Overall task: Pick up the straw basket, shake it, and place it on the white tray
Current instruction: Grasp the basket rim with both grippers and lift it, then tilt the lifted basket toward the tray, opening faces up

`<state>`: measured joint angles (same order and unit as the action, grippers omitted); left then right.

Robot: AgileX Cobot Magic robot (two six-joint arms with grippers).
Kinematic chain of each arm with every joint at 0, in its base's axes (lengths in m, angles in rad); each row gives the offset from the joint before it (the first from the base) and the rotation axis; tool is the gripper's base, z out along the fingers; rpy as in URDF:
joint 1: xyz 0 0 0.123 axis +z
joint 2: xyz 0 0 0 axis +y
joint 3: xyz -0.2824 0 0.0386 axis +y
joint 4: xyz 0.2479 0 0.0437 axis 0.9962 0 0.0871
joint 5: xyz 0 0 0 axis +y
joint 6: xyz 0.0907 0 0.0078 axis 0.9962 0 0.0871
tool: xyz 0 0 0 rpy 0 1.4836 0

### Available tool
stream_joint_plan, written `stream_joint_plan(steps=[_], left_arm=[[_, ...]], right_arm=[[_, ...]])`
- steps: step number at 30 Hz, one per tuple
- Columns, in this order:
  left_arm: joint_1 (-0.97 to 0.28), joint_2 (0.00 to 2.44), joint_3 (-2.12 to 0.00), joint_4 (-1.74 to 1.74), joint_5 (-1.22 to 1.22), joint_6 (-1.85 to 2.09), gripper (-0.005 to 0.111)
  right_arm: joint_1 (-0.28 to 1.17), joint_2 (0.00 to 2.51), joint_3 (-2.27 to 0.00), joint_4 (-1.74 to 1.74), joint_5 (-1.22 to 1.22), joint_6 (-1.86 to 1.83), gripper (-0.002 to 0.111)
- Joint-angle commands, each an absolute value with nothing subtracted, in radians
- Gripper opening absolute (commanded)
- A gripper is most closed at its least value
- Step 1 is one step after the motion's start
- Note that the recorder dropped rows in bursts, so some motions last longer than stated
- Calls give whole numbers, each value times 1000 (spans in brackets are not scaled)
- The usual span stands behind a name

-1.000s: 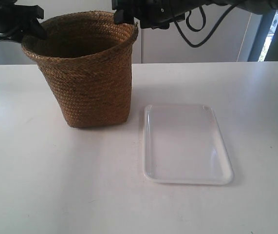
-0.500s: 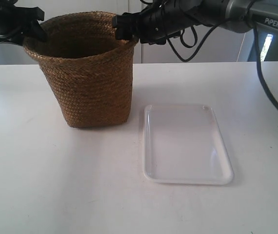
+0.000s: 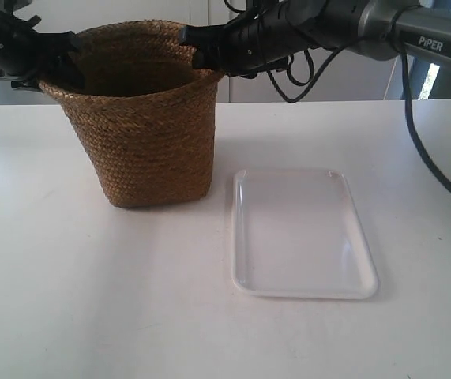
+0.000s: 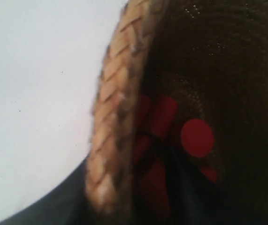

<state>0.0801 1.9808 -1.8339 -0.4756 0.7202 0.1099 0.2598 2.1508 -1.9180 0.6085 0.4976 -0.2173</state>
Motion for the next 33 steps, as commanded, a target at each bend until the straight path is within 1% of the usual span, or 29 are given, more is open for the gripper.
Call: stream_joint_plan(steps=[1, 2, 3, 9, 13, 16, 20, 24, 29, 33], left_arm=[[77, 1991, -1837, -470, 725, 114, 13], [77, 1991, -1837, -470, 725, 119, 1], [77, 1991, -1837, -475, 725, 138, 0], [66, 1981, -1837, -505, 707, 217, 0], [29, 1947, -1833, -486, 673, 243, 0], [-11, 1903, -1793, -460, 600, 245, 0], [-61, 1825, -1689, -441, 477, 245, 0], [-99, 1747, -1572, -441, 367, 252, 0], [-147, 1632, -1398, -441, 224, 252, 0], [-221, 1541, -1249, -441, 82, 255, 0]], right_arm=[[258, 2165, -1919, 583, 488, -199, 12], [258, 2165, -1921, 583, 488, -199, 3], [258, 2165, -1921, 584, 497, -199, 0], [260, 2157, -1921, 575, 520, -227, 0], [271, 2115, -1917, 520, 528, -229, 0], [279, 2065, -1915, 430, 545, -201, 0], [284, 1975, -1869, 319, 544, -147, 0], [284, 1877, -1770, 270, 516, -145, 0], [284, 1736, -1561, 262, 445, -123, 0], [303, 1621, -1382, 257, 308, -127, 0]])
